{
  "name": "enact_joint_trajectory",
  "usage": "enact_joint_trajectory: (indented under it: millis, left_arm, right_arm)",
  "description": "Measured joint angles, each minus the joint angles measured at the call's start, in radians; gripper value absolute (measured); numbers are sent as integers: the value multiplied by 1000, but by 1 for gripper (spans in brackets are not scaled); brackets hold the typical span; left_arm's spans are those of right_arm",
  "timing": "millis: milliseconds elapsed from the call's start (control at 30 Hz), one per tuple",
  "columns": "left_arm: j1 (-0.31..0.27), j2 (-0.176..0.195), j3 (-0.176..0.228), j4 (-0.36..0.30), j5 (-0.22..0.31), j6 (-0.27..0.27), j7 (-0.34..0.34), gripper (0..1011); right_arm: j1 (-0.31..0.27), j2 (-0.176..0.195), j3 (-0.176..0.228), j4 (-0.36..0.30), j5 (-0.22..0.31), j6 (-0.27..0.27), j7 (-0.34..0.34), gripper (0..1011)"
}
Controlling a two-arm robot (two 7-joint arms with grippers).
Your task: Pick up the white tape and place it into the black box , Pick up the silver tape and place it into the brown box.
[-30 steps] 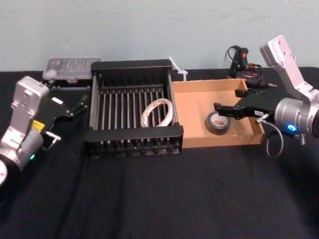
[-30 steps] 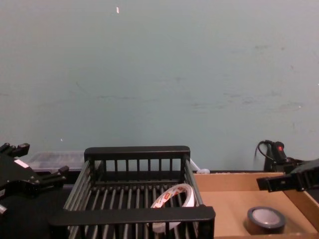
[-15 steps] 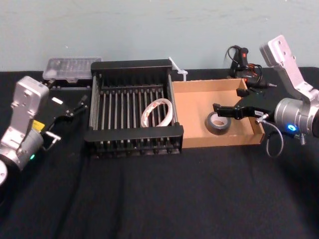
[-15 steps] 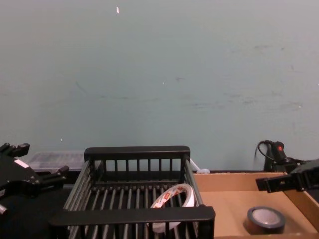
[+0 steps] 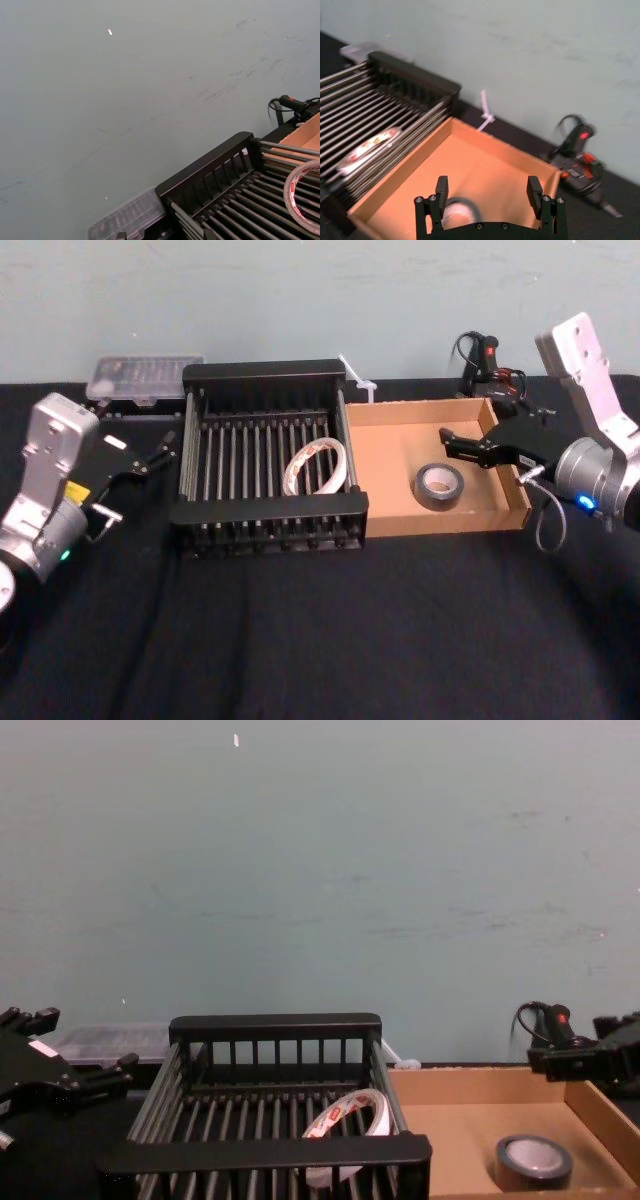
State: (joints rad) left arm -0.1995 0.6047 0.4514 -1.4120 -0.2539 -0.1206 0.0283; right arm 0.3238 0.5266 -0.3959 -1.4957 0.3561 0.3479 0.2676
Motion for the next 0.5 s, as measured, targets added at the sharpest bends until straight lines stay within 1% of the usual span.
enact_joint_trajectory:
  millis: [67, 100, 133, 167, 233, 267, 333, 367, 400, 500]
  left_arm:
    - [0, 0, 0, 0, 0, 0, 0, 1001]
    - [0, 0, 0, 0, 0, 0, 0, 1001]
    - [0, 0, 0, 0, 0, 0, 0, 1001]
    - [0, 0, 0, 0, 0, 0, 0, 1001]
    - [0, 0, 0, 0, 0, 0, 0, 1001]
    - [0, 0, 0, 0, 0, 0, 0, 1001]
    - [0, 0, 0, 0, 0, 0, 0, 1001]
    - [0, 0, 0, 0, 0, 0, 0, 1001]
    - [0, 0, 0, 0, 0, 0, 0, 1001]
    - [0, 0, 0, 0, 0, 0, 0, 1001]
  right_arm:
    - [-19, -8, 6, -7, -25, -42, -34, 1002]
    - [-40, -15, 10, -12, -52, -89, -71, 1002]
    - [-53, -20, 11, -14, -69, -116, -91, 1002]
    - [-75, -30, 13, -17, -104, -170, -134, 1002]
    - [-94, -41, 15, -17, -134, -213, -172, 1002]
    - [-111, -51, 15, -14, -163, -252, -208, 1002]
    - [-132, -66, 15, -4, -203, -298, -254, 1002]
    - [-132, -66, 15, -4, -203, -298, -254, 1002]
    - [-145, -76, 15, 3, -225, -323, -281, 1003]
    - [-164, -90, 14, 19, -253, -348, -310, 1002]
